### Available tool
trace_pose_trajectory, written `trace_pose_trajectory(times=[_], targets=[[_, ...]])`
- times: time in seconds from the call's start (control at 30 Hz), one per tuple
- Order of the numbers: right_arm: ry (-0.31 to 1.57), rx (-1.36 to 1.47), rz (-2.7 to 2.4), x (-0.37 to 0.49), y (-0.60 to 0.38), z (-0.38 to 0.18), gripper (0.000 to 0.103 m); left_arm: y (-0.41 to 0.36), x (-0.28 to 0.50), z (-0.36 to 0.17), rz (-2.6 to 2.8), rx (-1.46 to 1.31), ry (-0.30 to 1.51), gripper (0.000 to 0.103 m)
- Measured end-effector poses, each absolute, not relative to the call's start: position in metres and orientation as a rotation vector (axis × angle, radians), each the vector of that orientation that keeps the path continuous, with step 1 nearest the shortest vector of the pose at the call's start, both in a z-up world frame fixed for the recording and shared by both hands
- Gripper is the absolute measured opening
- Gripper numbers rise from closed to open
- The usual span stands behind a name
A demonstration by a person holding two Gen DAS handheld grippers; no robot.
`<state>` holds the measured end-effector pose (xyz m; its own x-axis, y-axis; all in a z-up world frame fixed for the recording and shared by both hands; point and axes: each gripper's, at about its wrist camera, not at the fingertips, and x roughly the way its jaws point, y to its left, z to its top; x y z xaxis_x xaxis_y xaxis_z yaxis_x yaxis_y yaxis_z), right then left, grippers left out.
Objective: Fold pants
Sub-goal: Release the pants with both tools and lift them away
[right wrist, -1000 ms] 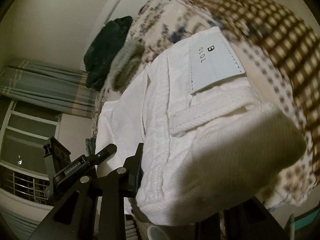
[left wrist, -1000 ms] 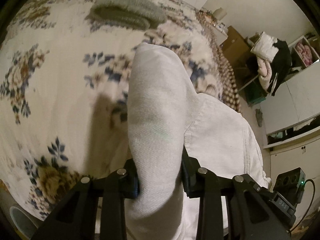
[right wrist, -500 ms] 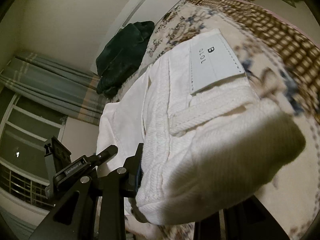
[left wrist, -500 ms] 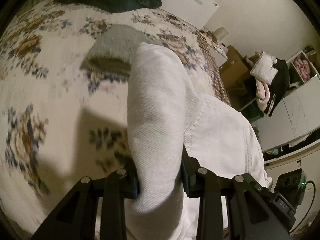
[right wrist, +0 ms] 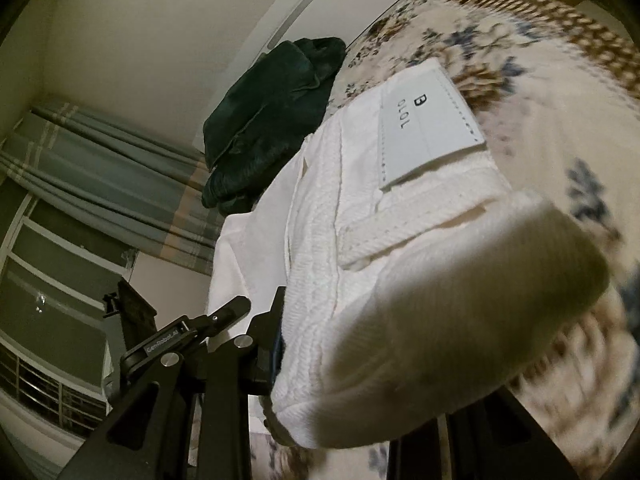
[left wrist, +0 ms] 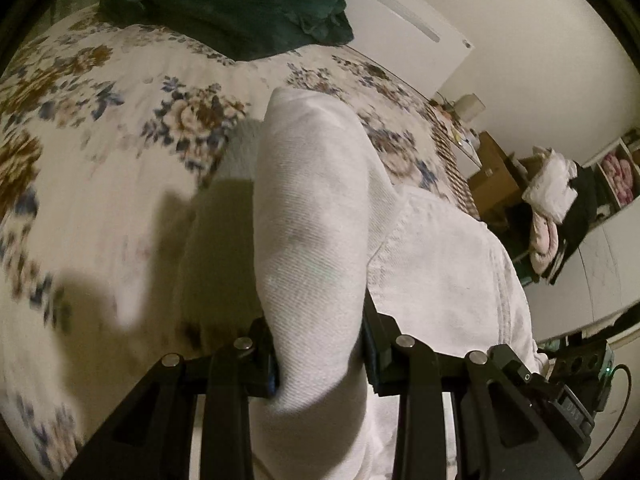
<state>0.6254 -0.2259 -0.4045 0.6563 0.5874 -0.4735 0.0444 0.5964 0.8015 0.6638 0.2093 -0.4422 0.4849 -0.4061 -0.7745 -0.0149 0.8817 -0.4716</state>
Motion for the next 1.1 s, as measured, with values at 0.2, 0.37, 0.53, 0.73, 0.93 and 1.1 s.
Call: trace_pose_trajectory(times=[0.2,0.37,0.53,0.73,0.93,1.1], targets=[[0.791,0.897,0.38,0.728,-0.207,-0.435,0.03,0.233,0.751,-0.474,-0.232,-0.413,1.058,0.029],[0.808,0.93,0.366,0.779,-0.202,-0.469,0.031,0.238,0.783,-0.495,-0.221,-0.373,1.085,0.032],[0.875,0.896,0.342,0.787,-0.205,-0.484,0.045,0.234,0.787,-0.498,-0.193,-0.332,1.121,0.04],[0.974,0.722,0.305,0.783,-0.196,-0.465,0.088,0.221,0.777,-0.485,-0.131,-0.277,1.13,0.048],[0.998,0.541,0.189,0.754,-0.192,-0.432,0.095,0.212,0.754,-0.45,-0.039,-0.171,1.055,0.079],[0.916,0.32,0.021,0.71,-0.186,-0.38,0.098,0.206,0.717,-0.401,0.015,-0.132,0.992,0.087]])
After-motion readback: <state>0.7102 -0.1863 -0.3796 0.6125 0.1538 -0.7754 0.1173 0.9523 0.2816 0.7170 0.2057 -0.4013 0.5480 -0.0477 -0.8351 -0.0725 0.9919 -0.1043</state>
